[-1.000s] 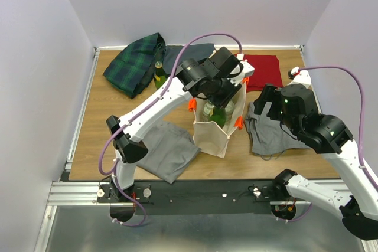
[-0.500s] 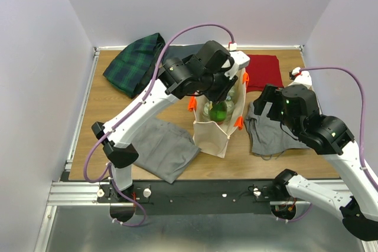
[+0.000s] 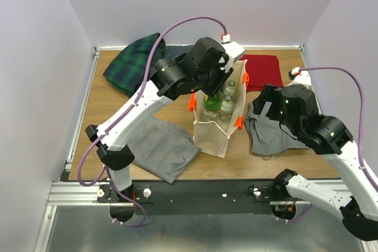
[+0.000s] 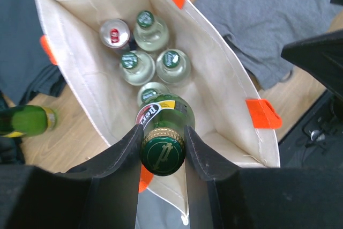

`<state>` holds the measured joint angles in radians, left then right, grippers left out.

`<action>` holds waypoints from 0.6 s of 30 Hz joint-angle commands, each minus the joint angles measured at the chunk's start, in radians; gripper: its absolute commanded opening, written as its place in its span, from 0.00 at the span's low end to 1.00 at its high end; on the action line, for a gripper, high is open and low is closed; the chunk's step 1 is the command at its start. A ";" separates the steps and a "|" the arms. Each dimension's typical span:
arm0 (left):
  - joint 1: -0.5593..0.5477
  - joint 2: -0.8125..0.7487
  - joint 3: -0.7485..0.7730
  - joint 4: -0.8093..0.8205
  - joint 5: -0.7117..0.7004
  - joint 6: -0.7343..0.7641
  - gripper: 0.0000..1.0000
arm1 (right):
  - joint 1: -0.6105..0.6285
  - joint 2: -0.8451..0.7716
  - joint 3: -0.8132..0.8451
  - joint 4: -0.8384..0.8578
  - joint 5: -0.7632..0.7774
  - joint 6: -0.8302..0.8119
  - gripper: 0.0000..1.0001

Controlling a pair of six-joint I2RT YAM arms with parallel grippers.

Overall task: Take the beverage out of the canvas bag
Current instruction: Take out the drink from the canvas bag.

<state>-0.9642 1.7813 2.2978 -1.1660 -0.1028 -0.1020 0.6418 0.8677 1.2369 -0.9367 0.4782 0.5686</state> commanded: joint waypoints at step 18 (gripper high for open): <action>0.094 -0.135 0.075 0.219 -0.133 0.041 0.00 | 0.006 -0.004 -0.031 0.036 -0.029 0.016 0.97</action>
<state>-0.8948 1.7348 2.3112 -1.0969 -0.1810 -0.0902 0.6418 0.8677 1.2217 -0.9279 0.4583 0.5690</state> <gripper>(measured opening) 0.413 0.971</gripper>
